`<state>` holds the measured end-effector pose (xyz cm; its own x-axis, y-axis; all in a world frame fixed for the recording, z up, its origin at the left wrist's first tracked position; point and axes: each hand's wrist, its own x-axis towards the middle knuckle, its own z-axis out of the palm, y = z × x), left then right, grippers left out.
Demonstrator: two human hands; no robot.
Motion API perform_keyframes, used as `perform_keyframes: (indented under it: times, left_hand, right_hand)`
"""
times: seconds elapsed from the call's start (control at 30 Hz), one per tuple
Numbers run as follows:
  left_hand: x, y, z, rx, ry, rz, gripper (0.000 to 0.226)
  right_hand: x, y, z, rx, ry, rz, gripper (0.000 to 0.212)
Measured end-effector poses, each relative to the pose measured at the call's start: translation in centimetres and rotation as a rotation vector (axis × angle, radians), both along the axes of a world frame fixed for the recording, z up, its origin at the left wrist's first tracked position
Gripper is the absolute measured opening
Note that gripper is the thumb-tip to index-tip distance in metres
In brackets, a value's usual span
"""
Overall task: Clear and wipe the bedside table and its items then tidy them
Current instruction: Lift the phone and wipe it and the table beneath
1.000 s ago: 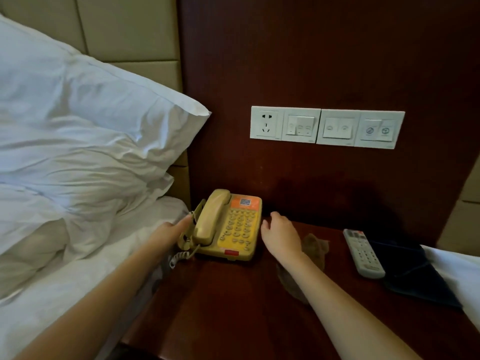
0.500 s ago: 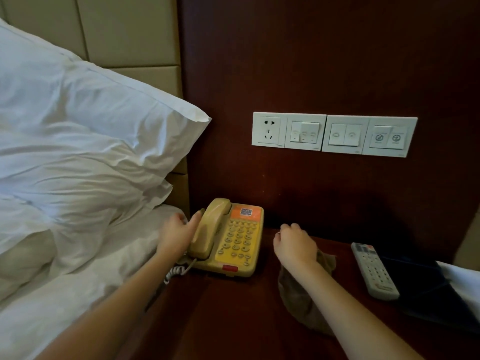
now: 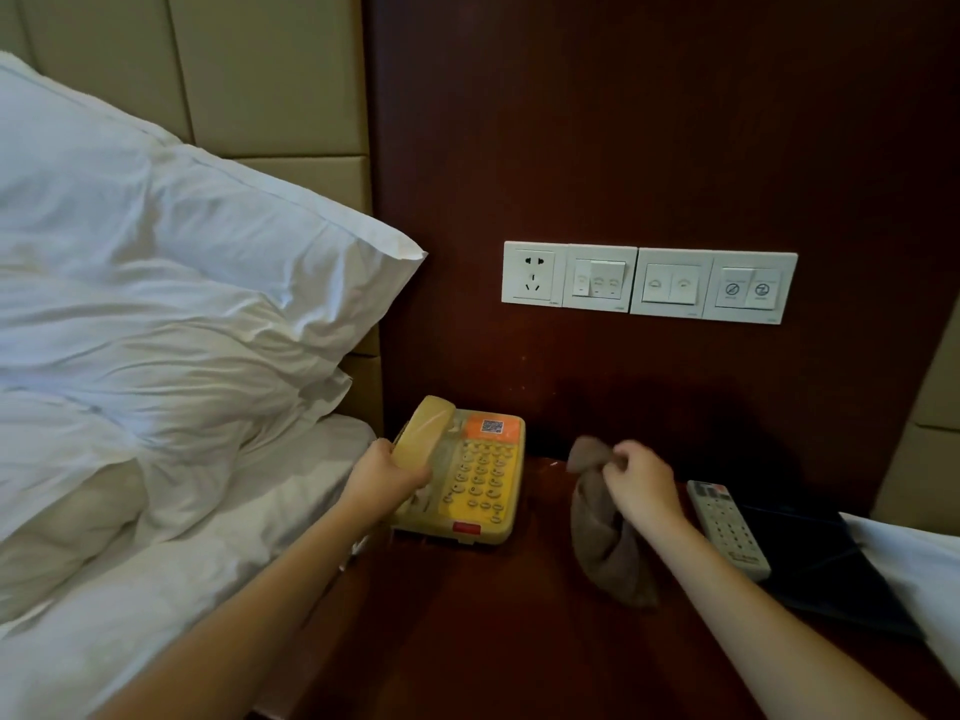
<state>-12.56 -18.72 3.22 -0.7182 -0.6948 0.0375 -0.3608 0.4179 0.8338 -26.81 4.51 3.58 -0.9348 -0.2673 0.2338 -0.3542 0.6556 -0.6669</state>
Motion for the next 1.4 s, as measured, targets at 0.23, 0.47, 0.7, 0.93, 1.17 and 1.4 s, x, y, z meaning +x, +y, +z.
perform_keyframes:
  times: [0.23, 0.47, 0.7, 0.93, 1.17, 1.4]
  left_hand:
    - [6.0, 2.5, -1.1, 0.288, 0.304, -0.182, 0.042]
    - [9.4, 4.7, 0.4, 0.322, 0.450, -0.293, 0.047]
    - [9.2, 4.4, 0.8, 0.268, 0.473, -0.264, 0.067]
    - [8.7, 5.4, 2.1, 0.494, 0.534, -0.150, 0.074]
    - [9.1, 5.0, 1.8, 0.434, 0.574, -0.216, 0.100]
    - [9.4, 5.0, 2.6, 0.403, 0.588, -0.226, 0.093]
  right_hand:
    - [4.9, -6.8, 7.1, -0.303, 0.450, 0.219, 0.029]
    - [7.3, -12.6, 6.0, -0.183, 0.444, 0.325, 0.030]
    - [10.1, -12.0, 3.9, -0.080, 0.553, 0.334, 0.026]
    - [17.4, -10.7, 1.8, 0.047, 0.816, 0.498, 0.033]
    - [10.8, -9.2, 5.2, 0.068, 0.519, 0.378, 0.042]
    - [11.1, -9.0, 6.3, -0.103, 0.316, 0.501, 0.042]
